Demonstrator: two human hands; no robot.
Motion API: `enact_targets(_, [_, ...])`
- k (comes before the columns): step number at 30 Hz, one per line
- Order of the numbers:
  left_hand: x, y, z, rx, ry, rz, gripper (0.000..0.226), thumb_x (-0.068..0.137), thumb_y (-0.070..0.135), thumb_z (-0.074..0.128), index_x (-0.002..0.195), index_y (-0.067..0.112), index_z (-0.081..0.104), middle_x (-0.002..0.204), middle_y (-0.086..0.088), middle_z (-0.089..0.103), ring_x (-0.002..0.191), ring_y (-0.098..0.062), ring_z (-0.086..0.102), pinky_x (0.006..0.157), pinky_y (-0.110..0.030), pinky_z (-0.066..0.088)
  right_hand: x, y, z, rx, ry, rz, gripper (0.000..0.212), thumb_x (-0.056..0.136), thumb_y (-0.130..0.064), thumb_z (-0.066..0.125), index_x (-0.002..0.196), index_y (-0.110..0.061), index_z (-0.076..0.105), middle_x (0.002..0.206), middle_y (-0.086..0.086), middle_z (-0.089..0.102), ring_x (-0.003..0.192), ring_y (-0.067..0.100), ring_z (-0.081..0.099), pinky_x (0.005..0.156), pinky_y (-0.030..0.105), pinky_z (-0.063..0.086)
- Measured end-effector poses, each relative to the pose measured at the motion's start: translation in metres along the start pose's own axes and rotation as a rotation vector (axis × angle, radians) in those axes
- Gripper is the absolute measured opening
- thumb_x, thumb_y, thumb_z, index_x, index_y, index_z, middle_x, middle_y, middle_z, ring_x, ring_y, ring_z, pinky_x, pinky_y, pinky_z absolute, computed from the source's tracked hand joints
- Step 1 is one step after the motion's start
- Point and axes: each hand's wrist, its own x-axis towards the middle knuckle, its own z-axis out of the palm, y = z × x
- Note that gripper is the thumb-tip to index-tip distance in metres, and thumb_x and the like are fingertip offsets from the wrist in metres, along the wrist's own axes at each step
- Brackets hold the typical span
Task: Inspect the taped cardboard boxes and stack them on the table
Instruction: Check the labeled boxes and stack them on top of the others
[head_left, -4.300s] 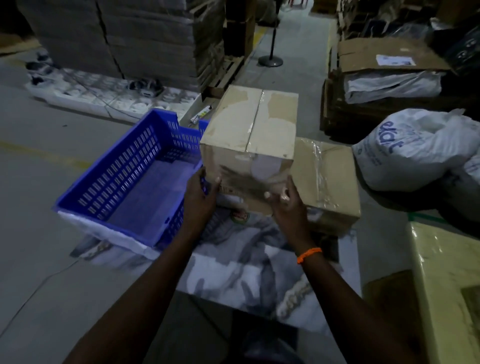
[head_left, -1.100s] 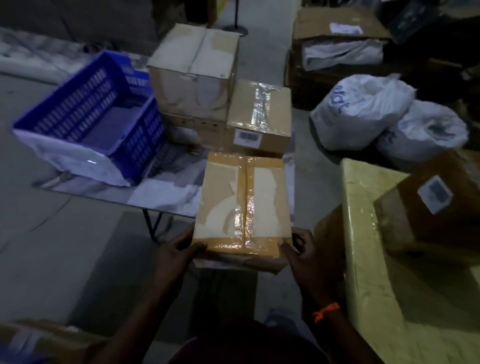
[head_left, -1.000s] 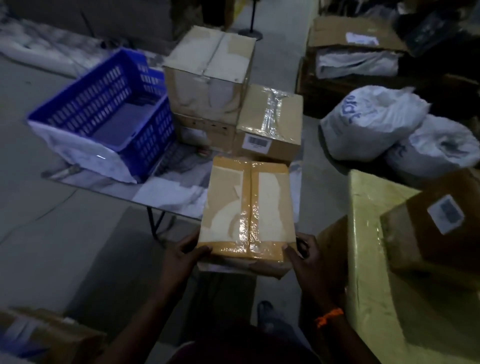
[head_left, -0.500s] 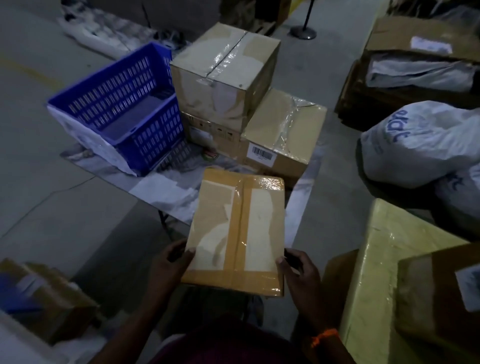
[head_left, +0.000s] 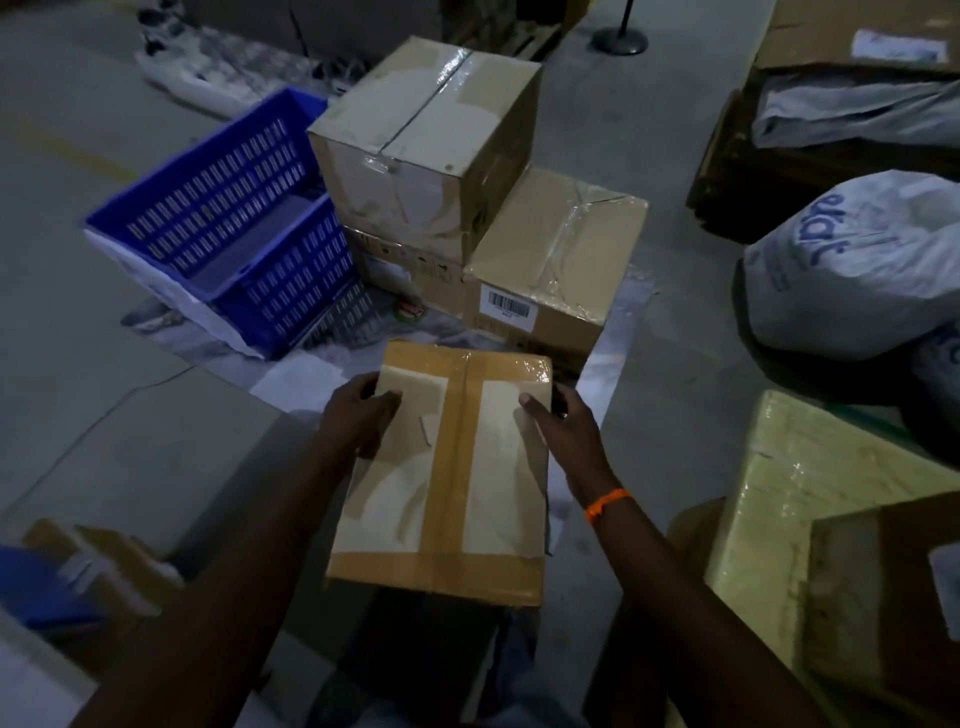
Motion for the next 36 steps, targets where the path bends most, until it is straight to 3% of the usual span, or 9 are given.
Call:
enact_targets(5, [-0.027,-0.003,-0.018,-0.156,0.018,0.081,0.02,0.099,0.023,0.061,0.116,0.032,0.064,0.104,0.01,0.069,0.096,-0.011,0.067,0.068,-0.029,0.054,-0.04,-0.013,0.002,0.09,0.087,-0.046,0.065,0.079,-0.06,0.077,0.136,-0.034,0.06,0.128,-0.01,0.07,0.12,0.013,0.064,0.101,0.05,0.056])
enact_targets(11, [-0.072,0.006,-0.057,-0.474,0.135,0.151,0.017,0.098,0.037,0.063,0.114,0.033,0.07,0.109,0.007,0.074,0.099,-0.01,0.071,0.079,-0.036,0.057,-0.097,-0.073,0.021,0.195,0.172,-0.246,0.049,0.094,-0.039,0.073,0.139,-0.028,0.058,0.131,-0.01,0.068,0.122,0.008,0.064,0.1,0.041,0.056])
enact_targets(14, [-0.092,0.011,-0.072,-0.596,0.233,0.158,0.021,0.099,0.043,0.06,0.112,0.03,0.071,0.107,0.008,0.075,0.101,-0.014,0.07,0.077,-0.035,0.056,-0.123,-0.101,0.032,0.353,0.238,-0.303,0.034,0.096,-0.04,0.066,0.126,-0.025,0.064,0.116,-0.011,0.073,0.112,0.008,0.068,0.095,0.036,0.056])
enact_targets(18, [-0.102,-0.001,-0.085,-0.729,0.216,0.086,0.039,0.09,0.064,0.062,0.111,0.033,0.072,0.116,0.004,0.074,0.114,-0.02,0.067,0.096,-0.047,0.054,-0.146,-0.112,0.042,0.395,0.297,-0.331,0.023,0.098,-0.051,0.056,0.096,-0.033,0.069,0.096,-0.009,0.074,0.099,0.01,0.07,0.091,0.04,0.055])
enact_targets(21, [-0.107,-0.015,-0.087,-0.674,0.167,0.072,0.055,0.078,0.078,0.059,0.108,0.034,0.071,0.113,0.006,0.074,0.112,-0.018,0.067,0.099,-0.05,0.052,-0.155,-0.1,0.044,0.396,0.335,-0.276,0.034,0.095,-0.052,0.056,0.093,-0.019,0.067,0.094,-0.002,0.076,0.098,0.01,0.072,0.092,0.04,0.057])
enact_targets(24, [-0.115,-0.028,-0.081,-0.517,0.139,0.099,0.078,0.067,0.086,0.064,0.12,0.029,0.064,0.117,0.004,0.072,0.108,-0.016,0.069,0.097,-0.053,0.054,-0.161,-0.08,0.045,0.284,0.407,-0.266,0.042,0.092,-0.054,0.069,0.085,-0.014,0.064,0.089,0.01,0.072,0.093,0.025,0.072,0.086,0.051,0.057])
enact_targets(27, [-0.122,-0.034,-0.078,-0.438,0.118,0.154,0.087,0.056,0.088,0.07,0.122,0.032,0.063,0.121,0.007,0.07,0.11,-0.015,0.067,0.095,-0.051,0.056,-0.167,-0.067,0.043,0.14,0.499,-0.269,0.026,0.086,-0.042,0.079,0.085,-0.02,0.066,0.086,0.0,0.073,0.085,0.011,0.071,0.082,0.045,0.059])
enact_targets(31, [-0.126,-0.034,-0.079,-0.436,0.079,0.17,0.083,0.059,0.082,0.073,0.122,0.029,0.063,0.121,0.009,0.067,0.111,-0.013,0.066,0.096,-0.05,0.056,-0.172,-0.061,0.042,0.093,0.536,-0.267,0.02,0.086,-0.034,0.08,0.089,-0.02,0.065,0.09,-0.003,0.073,0.082,0.0,0.068,0.077,0.032,0.057])
enact_targets(36, [-0.128,-0.04,-0.086,-0.482,0.003,0.146,0.068,0.067,0.069,0.075,0.122,0.032,0.061,0.128,0.006,0.063,0.118,-0.016,0.061,0.099,-0.05,0.053,-0.175,-0.053,0.047,0.173,0.471,-0.248,0.028,0.083,-0.038,0.079,0.1,-0.019,0.068,0.101,-0.001,0.076,0.097,0.012,0.073,0.078,0.021,0.058])
